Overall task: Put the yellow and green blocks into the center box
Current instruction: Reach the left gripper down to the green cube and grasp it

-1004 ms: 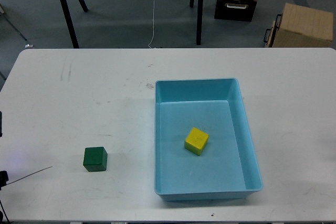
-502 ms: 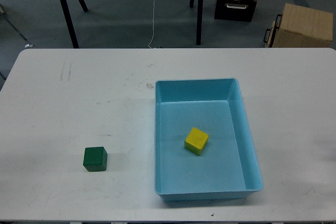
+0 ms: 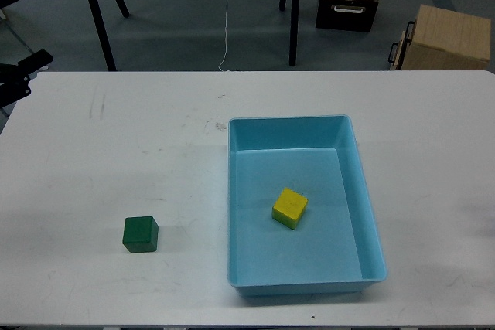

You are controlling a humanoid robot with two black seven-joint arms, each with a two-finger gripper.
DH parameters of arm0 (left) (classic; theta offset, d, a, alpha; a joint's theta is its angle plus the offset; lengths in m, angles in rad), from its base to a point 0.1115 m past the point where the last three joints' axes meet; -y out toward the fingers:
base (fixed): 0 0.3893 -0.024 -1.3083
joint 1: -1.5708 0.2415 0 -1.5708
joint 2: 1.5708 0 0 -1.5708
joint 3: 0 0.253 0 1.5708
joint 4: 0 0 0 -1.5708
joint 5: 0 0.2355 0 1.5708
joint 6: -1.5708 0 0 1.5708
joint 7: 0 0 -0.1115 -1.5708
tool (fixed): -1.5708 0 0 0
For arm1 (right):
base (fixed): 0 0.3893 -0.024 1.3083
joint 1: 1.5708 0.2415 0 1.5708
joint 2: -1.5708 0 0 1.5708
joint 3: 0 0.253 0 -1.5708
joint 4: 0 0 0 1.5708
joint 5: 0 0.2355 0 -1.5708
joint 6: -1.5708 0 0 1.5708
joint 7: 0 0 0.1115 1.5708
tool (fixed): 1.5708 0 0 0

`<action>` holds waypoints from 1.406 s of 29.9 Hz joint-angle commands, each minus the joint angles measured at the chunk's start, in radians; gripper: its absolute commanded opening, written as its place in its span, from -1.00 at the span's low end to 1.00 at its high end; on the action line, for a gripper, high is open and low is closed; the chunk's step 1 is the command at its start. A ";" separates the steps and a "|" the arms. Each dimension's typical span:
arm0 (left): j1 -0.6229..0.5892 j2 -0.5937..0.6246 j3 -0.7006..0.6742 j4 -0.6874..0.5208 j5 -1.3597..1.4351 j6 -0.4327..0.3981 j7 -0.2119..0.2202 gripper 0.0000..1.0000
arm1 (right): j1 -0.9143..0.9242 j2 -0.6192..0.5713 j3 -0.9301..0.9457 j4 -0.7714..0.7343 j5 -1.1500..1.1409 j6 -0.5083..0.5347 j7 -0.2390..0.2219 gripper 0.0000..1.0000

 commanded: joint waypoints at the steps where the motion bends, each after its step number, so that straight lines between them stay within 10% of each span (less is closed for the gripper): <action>1: -0.348 -0.009 0.347 0.022 0.005 0.000 0.003 1.00 | 0.000 -0.002 0.003 0.000 0.000 0.000 0.000 1.00; 8: -0.793 -0.113 0.843 0.065 0.023 0.000 0.075 1.00 | 0.000 0.001 -0.003 0.001 0.000 0.000 0.000 1.00; 21: -1.129 -0.495 1.623 0.055 0.295 0.000 0.089 1.00 | 0.000 -0.010 0.005 0.001 0.000 0.000 0.000 1.00; 42: -1.035 -0.670 1.686 0.124 0.295 0.000 0.090 1.00 | -0.005 -0.002 0.005 -0.002 0.000 0.000 0.001 1.00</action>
